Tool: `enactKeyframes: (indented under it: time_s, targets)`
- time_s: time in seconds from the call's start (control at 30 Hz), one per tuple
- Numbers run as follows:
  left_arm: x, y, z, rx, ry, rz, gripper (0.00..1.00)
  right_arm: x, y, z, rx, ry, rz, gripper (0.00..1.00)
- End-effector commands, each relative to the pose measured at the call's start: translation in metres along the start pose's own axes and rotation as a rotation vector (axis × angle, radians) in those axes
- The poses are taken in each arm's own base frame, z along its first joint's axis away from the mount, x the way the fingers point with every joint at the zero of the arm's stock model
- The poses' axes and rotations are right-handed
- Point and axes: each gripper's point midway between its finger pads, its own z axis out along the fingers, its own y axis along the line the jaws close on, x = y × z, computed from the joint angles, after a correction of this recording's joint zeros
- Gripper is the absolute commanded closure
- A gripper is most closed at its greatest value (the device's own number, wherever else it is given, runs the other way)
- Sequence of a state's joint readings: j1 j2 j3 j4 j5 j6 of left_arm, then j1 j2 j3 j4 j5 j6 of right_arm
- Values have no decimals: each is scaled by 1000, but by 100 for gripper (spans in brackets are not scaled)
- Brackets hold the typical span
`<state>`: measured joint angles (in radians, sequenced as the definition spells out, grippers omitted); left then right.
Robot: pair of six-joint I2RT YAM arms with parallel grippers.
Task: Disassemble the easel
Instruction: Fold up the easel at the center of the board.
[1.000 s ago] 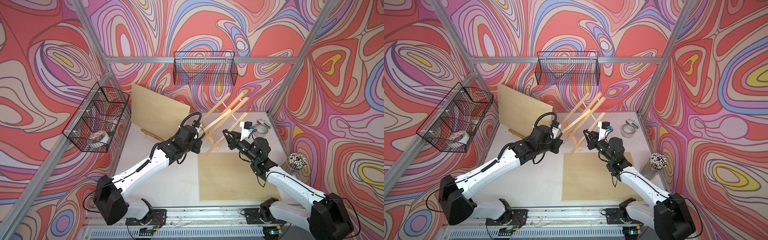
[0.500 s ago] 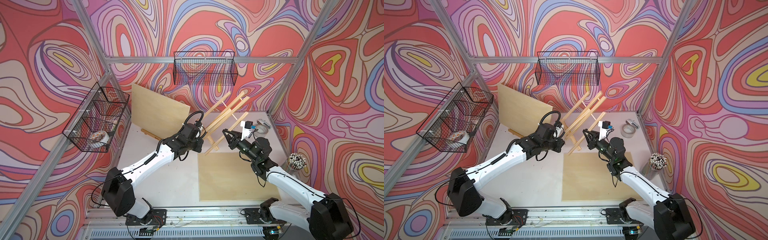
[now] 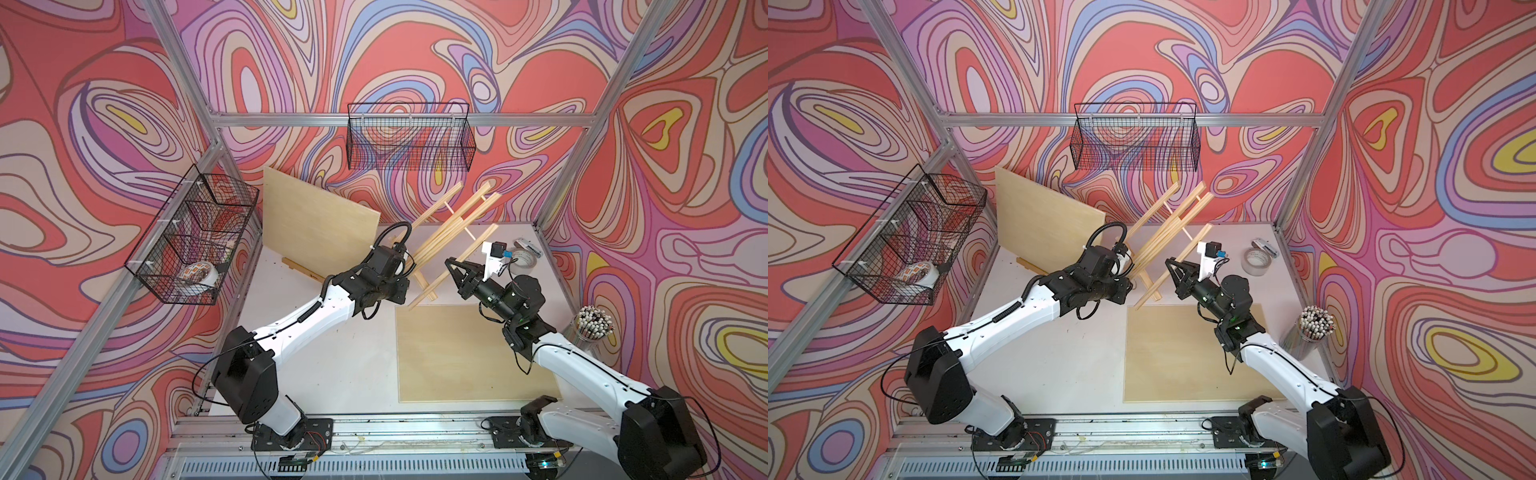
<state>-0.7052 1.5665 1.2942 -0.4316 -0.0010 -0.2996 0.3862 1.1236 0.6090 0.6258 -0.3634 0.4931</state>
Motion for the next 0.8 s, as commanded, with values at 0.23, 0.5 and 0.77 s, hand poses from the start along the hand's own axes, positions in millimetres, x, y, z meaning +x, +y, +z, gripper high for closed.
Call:
enactKeyframes:
  time_s: [0.23,0.5,0.77]
  targets:
    - [0,31,13,-163,28,-9,69,-22,22,-5,-104,-66,-15,100]
    - [-6,39,13,-181,11,-38,69,-22,25,-4,-138,-55,-3,100]
    - [-7,28,12,-101,4,-57,68,-21,21,-1,-131,-44,11,100]
